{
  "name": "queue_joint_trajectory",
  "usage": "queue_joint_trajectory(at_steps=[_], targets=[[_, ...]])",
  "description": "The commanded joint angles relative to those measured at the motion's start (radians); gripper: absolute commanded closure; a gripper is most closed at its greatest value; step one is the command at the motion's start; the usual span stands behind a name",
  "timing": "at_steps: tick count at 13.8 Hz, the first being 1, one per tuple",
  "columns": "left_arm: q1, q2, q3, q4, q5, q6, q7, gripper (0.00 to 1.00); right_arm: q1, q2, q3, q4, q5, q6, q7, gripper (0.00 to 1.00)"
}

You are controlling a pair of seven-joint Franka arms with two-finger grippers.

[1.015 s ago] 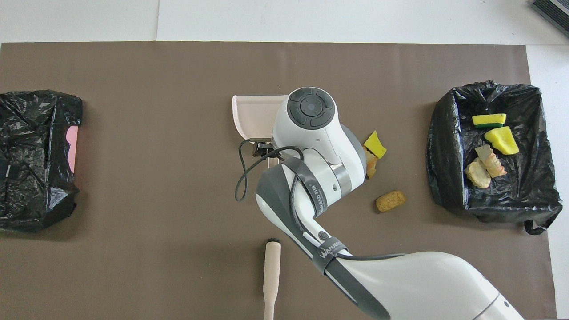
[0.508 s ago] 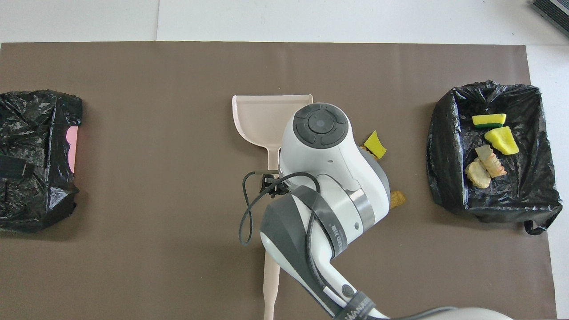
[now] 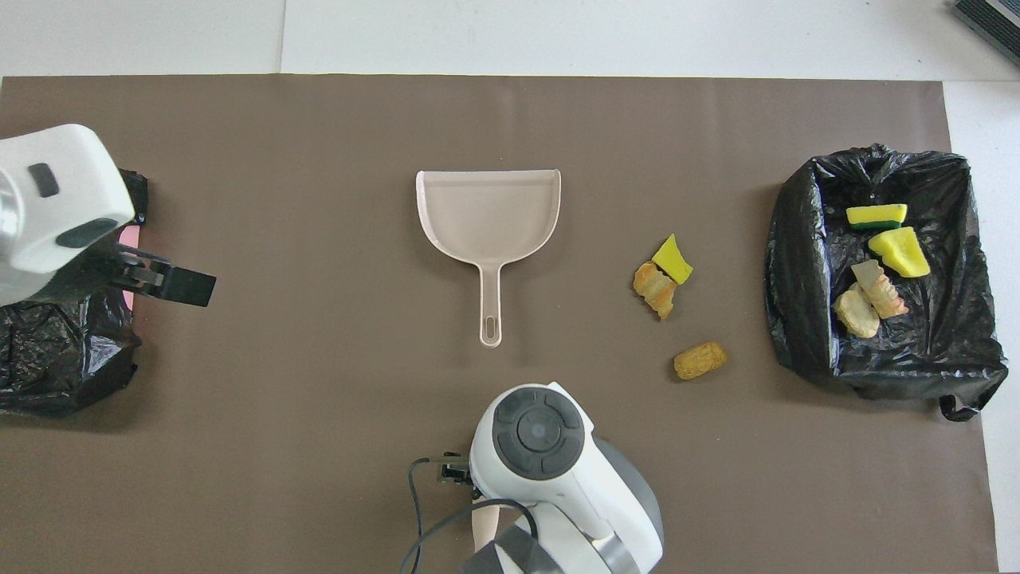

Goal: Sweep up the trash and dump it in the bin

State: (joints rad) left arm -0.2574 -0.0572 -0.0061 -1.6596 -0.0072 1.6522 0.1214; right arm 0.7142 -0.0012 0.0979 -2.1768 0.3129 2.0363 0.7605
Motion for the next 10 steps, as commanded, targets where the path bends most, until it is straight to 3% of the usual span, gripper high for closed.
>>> queue_joint_trajectory(at_steps=[1,7,10], targets=[[-0.104,-0.003,0.015,-0.100,0.006,0.113,-0.079,0.00,0.043,-0.132,-0.004,-0.170,0.086,0.048,0.031,0.00],[-0.261,0.118,0.014,-0.154,0.007,0.322,-0.302,0.00,0.232,-0.128,-0.003,-0.259,0.115,0.148,0.206,0.00],[-0.336,0.236,0.015,-0.146,0.019,0.435,-0.383,0.00,0.272,-0.128,-0.003,-0.303,0.117,0.185,0.207,0.00]])
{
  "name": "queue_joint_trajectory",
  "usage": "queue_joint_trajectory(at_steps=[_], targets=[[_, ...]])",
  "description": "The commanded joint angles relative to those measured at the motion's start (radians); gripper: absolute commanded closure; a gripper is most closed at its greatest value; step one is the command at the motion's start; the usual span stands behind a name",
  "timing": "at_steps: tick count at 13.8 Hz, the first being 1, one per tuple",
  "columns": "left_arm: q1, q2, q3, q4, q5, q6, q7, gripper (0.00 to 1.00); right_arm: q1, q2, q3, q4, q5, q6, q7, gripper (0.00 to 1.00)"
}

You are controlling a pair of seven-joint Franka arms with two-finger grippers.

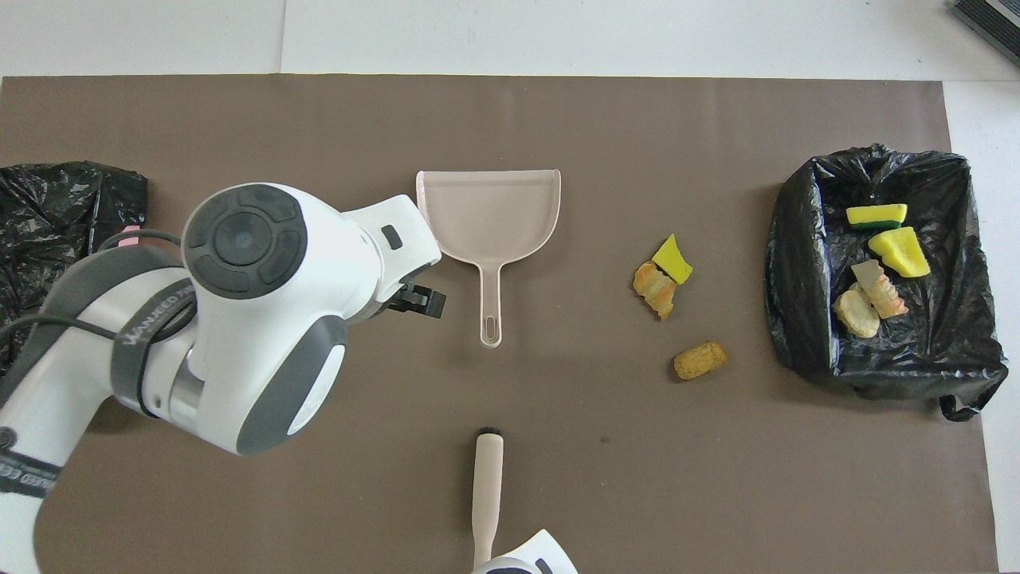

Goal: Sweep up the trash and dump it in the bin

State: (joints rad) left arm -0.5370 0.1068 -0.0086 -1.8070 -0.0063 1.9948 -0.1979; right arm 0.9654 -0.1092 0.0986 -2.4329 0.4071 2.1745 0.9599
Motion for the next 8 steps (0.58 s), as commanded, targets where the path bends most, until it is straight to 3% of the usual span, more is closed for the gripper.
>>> queue_joint_trajectory(at_steps=[1,7,8], targets=[[-0.061,0.088,0.018,0.001,0.019,0.134,-0.101,0.00,0.032,-0.018,-0.003,-0.058,0.022,0.068,0.013,0.00],[-0.109,0.195,0.018,0.003,0.017,0.277,-0.222,0.00,0.030,0.002,-0.005,-0.057,0.022,0.116,0.011,0.00],[-0.110,0.204,0.018,0.008,0.017,0.278,-0.225,0.00,0.030,0.003,-0.005,-0.055,0.021,0.119,0.011,0.07]])
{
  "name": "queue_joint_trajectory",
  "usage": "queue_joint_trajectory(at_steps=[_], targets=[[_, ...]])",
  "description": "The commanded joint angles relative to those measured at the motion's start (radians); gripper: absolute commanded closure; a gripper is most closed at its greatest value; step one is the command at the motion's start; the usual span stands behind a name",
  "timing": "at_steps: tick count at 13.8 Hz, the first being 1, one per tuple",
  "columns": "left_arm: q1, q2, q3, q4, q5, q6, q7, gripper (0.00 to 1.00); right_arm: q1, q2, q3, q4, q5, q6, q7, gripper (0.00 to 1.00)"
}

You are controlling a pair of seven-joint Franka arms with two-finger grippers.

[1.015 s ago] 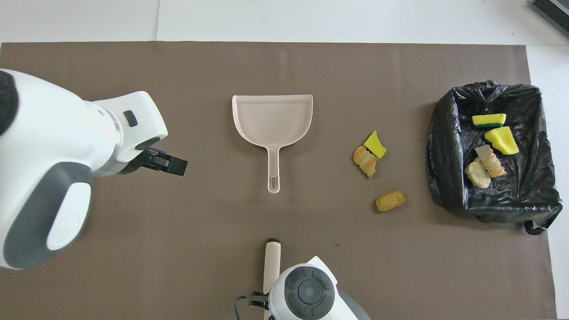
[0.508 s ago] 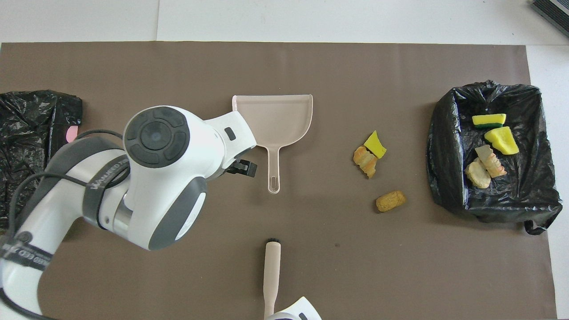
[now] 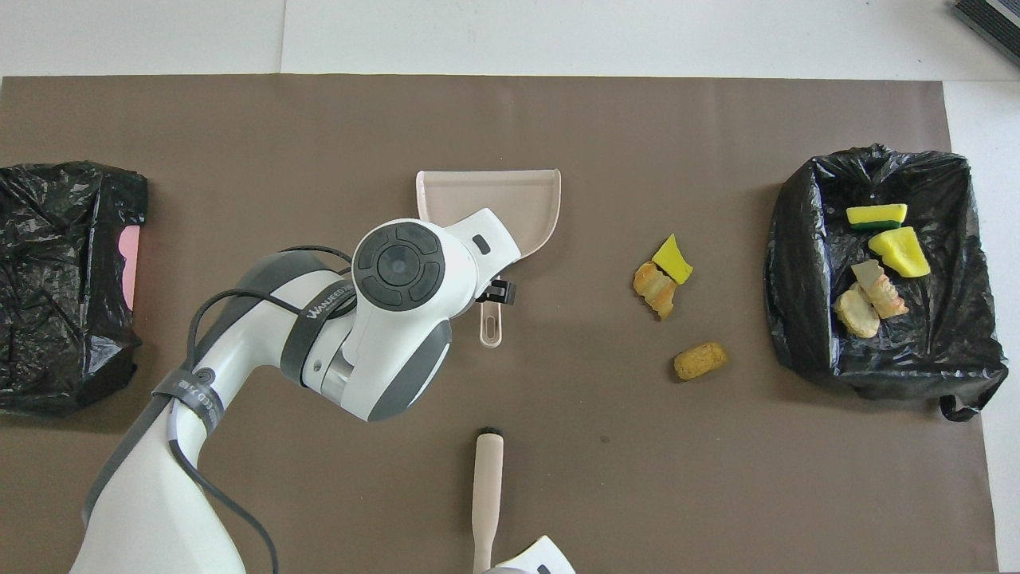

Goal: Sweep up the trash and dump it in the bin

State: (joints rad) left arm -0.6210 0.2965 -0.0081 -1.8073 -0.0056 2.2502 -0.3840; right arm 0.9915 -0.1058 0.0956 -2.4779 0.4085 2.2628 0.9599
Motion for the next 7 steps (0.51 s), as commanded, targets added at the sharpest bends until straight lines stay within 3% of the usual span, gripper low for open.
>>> queue_joint_trajectory(at_steps=[1,3,5,7], targets=[[-0.029,0.047,0.017,0.022,0.018,0.029,-0.059,0.00,0.003,0.003,-0.002,-0.010,0.021,0.041,0.010,0.21],[-0.055,0.093,0.019,0.042,0.018,0.074,-0.110,0.00,-0.002,0.005,-0.002,-0.012,0.019,0.046,-0.003,0.53],[-0.056,0.093,0.019,0.037,0.019,0.072,-0.110,0.00,-0.002,0.014,-0.002,-0.003,0.019,0.047,0.000,1.00],[-0.054,0.093,0.017,0.032,0.019,0.074,-0.108,0.00,-0.007,0.021,-0.002,0.010,0.019,0.043,-0.001,1.00]])
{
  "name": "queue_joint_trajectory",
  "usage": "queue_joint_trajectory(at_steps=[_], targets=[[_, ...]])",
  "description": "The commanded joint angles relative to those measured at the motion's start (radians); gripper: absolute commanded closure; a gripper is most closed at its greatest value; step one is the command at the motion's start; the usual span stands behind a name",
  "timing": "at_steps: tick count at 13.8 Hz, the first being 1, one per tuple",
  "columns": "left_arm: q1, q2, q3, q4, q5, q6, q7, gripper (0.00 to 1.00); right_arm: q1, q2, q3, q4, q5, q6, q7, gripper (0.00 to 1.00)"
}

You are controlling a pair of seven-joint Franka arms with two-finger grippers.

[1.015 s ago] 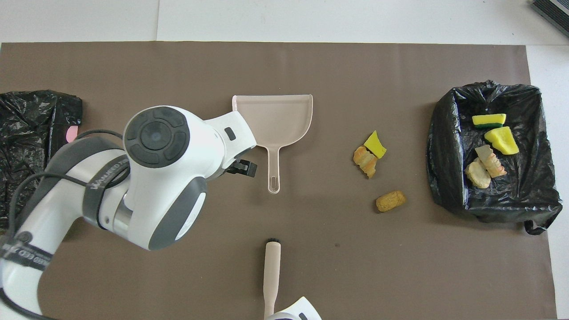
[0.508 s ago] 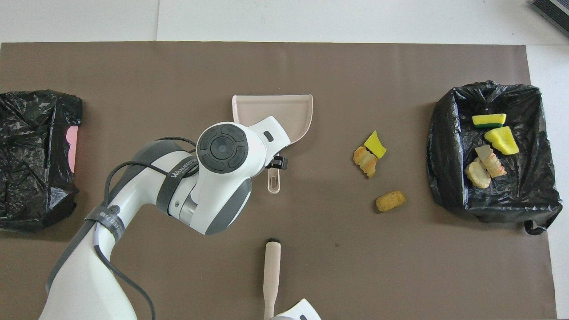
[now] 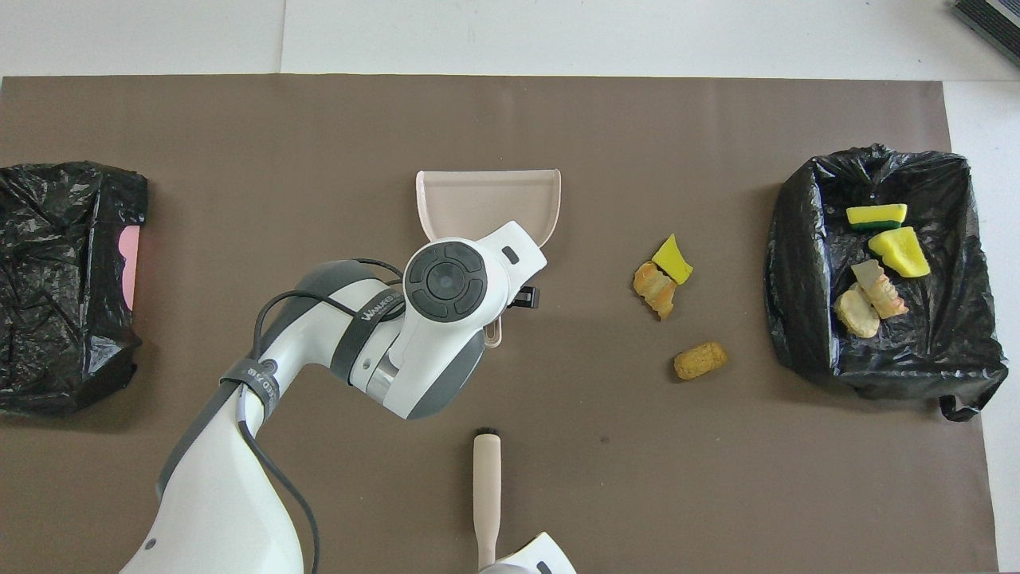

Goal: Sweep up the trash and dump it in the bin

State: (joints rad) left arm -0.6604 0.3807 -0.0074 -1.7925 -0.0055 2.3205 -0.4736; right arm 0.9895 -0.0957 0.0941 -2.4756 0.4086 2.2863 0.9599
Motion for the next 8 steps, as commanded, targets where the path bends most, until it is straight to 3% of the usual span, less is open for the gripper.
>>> queue_joint_trajectory(at_steps=[1,2,4,5,8], targets=[[-0.015,0.007,0.018,0.018,0.018,0.002,-0.019,0.00,-0.006,0.011,-0.002,0.009,0.016,0.016,-0.007,1.00],[-0.015,0.007,0.018,0.021,0.018,0.000,-0.019,0.05,-0.006,0.017,-0.002,0.018,0.012,0.009,-0.013,1.00],[-0.015,0.007,0.018,0.018,0.018,-0.009,-0.017,0.28,-0.011,0.014,-0.004,0.023,0.003,0.002,-0.013,1.00],[-0.015,0.007,0.017,0.018,0.018,-0.010,-0.016,0.35,-0.012,0.008,-0.007,0.021,0.001,-0.004,-0.016,1.00],[-0.018,0.007,0.017,0.012,0.018,-0.015,-0.016,0.42,-0.075,-0.033,-0.011,0.038,-0.059,-0.091,-0.023,1.00]])
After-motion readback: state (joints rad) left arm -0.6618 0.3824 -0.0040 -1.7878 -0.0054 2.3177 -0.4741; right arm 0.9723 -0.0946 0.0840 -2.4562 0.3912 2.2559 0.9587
